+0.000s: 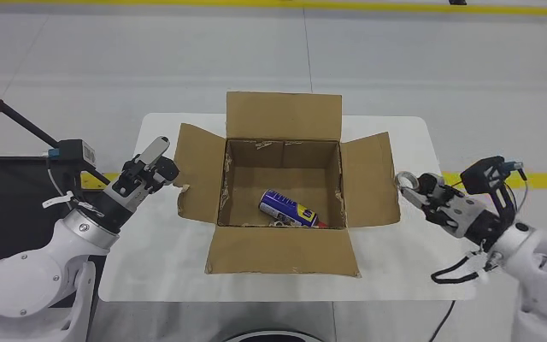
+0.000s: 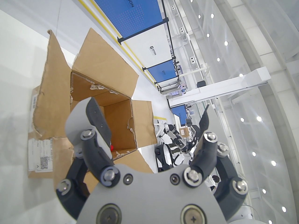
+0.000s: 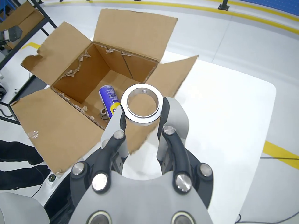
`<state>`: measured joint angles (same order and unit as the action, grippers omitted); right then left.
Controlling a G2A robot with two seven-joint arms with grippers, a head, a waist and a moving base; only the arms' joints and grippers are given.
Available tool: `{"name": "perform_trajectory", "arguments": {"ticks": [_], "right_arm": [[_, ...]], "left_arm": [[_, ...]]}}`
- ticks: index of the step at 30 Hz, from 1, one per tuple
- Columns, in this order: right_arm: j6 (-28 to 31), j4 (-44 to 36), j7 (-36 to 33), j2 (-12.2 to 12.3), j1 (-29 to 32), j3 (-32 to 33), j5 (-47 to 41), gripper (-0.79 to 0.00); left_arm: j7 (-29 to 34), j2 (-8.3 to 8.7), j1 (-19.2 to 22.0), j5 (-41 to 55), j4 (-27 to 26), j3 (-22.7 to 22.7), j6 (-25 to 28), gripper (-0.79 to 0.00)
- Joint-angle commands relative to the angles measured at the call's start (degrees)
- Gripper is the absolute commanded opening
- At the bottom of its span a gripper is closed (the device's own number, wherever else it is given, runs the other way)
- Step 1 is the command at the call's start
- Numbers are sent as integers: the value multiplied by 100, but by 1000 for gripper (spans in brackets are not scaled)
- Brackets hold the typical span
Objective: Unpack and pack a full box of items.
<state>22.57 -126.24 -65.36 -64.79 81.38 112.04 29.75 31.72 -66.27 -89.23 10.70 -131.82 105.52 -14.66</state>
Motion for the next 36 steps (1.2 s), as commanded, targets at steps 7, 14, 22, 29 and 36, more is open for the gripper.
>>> {"name": "perform_trajectory", "arguments": {"ticks": [7, 14, 22, 29, 36], "right_arm": [[-58, 62, 203, 52, 699, 98, 1029, -785], [-49, 555, 789, 62, 1099, -163, 1605, -785], [-3, 1326, 1408, 70, 1210, -549, 1862, -785], [16, 1389, 1511, 106, 1182, -603, 1867, -785], [29, 1481, 1473, 148, 1079, -691, 1816, -751]], "left_arm": [[0, 0, 0, 0, 0, 0, 0, 0], [0, 0, 0, 0, 0, 0, 0, 0], [0, 0, 0, 0, 0, 0, 0, 0], [0, 0, 0, 0, 0, 0, 0, 0], [0, 0, 0, 0, 0, 0, 0, 0]]}}
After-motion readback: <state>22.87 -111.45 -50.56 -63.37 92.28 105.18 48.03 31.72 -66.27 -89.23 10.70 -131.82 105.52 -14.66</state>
